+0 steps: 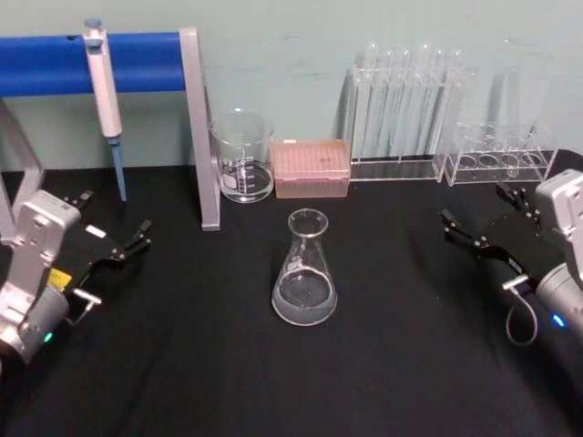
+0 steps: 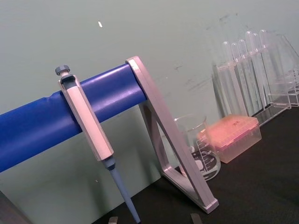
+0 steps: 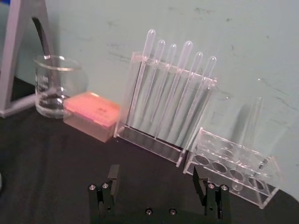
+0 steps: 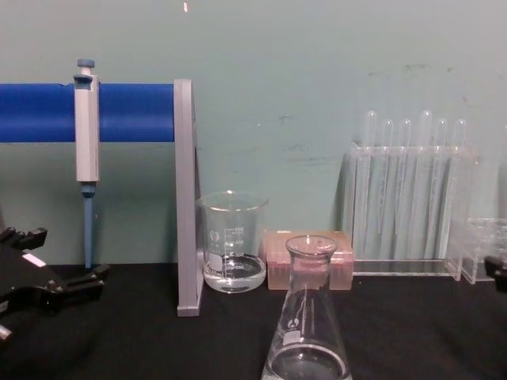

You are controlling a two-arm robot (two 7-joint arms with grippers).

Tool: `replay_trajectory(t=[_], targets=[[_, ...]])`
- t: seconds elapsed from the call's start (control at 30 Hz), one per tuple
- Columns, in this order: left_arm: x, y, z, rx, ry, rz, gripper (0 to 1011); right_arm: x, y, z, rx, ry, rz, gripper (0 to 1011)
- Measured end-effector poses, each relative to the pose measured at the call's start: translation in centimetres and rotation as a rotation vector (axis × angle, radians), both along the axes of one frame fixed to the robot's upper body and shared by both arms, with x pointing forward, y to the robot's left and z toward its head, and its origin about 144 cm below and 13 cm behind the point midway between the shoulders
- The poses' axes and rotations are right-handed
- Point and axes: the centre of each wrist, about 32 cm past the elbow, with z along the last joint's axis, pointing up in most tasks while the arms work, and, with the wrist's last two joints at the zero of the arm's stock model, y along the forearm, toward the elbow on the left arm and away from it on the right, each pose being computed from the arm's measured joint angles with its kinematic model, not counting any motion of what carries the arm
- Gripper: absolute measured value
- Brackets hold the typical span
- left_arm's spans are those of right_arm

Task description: Grasp the erlenmeyer flask with one hand, shake it three times, then place it back.

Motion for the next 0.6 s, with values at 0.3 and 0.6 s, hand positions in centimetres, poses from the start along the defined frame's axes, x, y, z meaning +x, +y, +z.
replay_trajectory(t=[0.3, 0.6], targets=[[0.0, 0.0, 0.0, 0.000, 0.000, 0.000, 1001, 0.1, -0.4, 1.0, 0.144, 0.038, 0.044, 1000], [0.0, 0.0, 0.0, 0.000, 0.000, 0.000, 1001, 0.1, -0.3, 1.6, 0.245, 0.090, 0.149, 1000]])
